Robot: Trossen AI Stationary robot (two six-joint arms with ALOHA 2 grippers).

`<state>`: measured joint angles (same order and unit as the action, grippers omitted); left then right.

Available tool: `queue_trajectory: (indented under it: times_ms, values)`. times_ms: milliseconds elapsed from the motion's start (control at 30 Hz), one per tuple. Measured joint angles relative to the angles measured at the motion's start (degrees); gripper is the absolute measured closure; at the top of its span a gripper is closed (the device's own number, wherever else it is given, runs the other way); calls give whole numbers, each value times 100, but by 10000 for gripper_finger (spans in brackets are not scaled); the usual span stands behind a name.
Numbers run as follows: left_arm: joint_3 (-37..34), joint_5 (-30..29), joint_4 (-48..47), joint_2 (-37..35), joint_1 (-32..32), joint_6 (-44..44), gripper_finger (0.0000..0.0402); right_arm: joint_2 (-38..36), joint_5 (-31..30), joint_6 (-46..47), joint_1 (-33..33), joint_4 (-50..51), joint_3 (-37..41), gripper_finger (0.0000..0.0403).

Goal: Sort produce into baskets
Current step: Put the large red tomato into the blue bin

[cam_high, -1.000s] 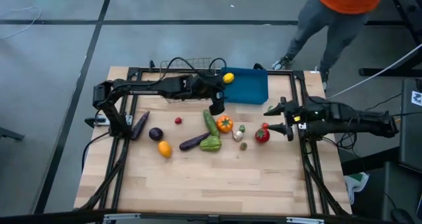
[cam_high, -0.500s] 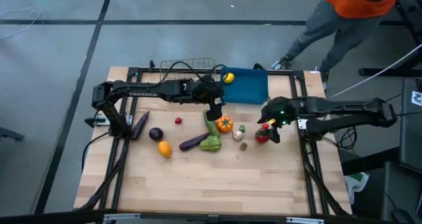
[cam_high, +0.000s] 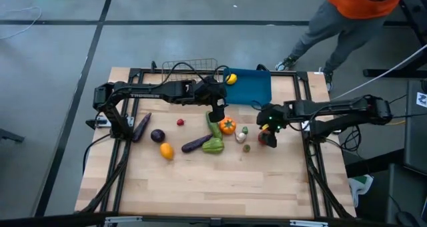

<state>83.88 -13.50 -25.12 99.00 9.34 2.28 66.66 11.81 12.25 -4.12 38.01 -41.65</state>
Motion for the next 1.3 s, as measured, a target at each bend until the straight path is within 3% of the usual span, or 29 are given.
queue_trajectory:
  times_ms: [300,900,1300]
  values:
    - [0,0,-2,2,0,0,109,294,330,17,2,326,0,111]
    - [0,0,0,4,0,2,109,341,77,-69,2,429,0,111]
    - [0,0,-1,4,0,0,109,340,-191,-74,2,1659,-683,111]
